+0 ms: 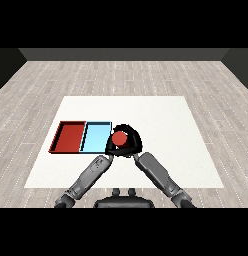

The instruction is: Pick the red can and put it in the red box

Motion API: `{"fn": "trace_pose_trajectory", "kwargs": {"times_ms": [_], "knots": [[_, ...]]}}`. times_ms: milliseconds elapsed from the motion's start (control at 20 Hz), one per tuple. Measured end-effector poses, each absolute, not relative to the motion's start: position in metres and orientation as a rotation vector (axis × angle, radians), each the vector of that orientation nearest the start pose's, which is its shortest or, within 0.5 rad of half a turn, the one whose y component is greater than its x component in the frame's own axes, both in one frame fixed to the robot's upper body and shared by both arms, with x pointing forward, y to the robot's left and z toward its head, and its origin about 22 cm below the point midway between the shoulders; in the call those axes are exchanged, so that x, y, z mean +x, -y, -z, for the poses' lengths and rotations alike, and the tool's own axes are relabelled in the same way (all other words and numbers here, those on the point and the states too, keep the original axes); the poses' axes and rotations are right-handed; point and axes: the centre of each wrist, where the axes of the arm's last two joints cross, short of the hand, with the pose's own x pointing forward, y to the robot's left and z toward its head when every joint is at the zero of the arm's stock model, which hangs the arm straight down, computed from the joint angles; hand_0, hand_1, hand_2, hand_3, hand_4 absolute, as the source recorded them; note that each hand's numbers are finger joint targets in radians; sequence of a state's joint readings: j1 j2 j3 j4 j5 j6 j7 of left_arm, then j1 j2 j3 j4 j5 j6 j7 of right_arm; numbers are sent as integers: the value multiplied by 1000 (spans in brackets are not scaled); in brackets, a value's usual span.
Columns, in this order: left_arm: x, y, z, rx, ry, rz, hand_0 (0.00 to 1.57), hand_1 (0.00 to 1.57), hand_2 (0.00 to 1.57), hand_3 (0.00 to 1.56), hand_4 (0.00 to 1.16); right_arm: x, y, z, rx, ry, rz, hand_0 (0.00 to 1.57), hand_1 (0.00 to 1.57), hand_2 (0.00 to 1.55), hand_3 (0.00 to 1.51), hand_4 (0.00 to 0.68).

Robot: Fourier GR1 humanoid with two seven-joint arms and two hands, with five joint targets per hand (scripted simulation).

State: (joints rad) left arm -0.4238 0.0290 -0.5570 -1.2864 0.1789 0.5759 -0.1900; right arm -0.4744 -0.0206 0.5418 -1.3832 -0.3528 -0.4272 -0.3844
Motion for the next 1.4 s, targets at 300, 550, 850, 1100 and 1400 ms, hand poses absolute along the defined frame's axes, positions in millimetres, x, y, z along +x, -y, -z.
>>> {"fn": "trace_pose_trajectory", "kwargs": {"times_ms": [300, 550, 850, 1100, 1400], "knots": [[285, -67, -27, -60, 1802, 135, 1571, 1571, 1571, 1487, 1147, 289, 64, -63, 427, 2029, -74, 0, 0, 0, 0, 0], [281, -63, -25, -66, 1820, 140, 1571, 1571, 1571, 1486, 1150, 291, 69, -71, 393, 2045, -100, 0, 0, 0, 0, 0], [277, -71, -18, -75, 1814, 139, 1571, 1571, 1571, 1490, 1139, 294, 89, -91, 323, 2090, -70, 0, 0, 0, 0, 0], [279, -86, -6, -63, 1789, 108, 1571, 1571, 1561, 1455, 1115, 297, 116, -127, 295, 2185, 0, 0, 0, 0, 0, 0], [283, -101, -19, -13, 1805, 103, 1571, 1571, 1571, 1468, 1134, 280, 155, -137, 213, 2222, 89, 0, 0, 0, 0, 0]]}}
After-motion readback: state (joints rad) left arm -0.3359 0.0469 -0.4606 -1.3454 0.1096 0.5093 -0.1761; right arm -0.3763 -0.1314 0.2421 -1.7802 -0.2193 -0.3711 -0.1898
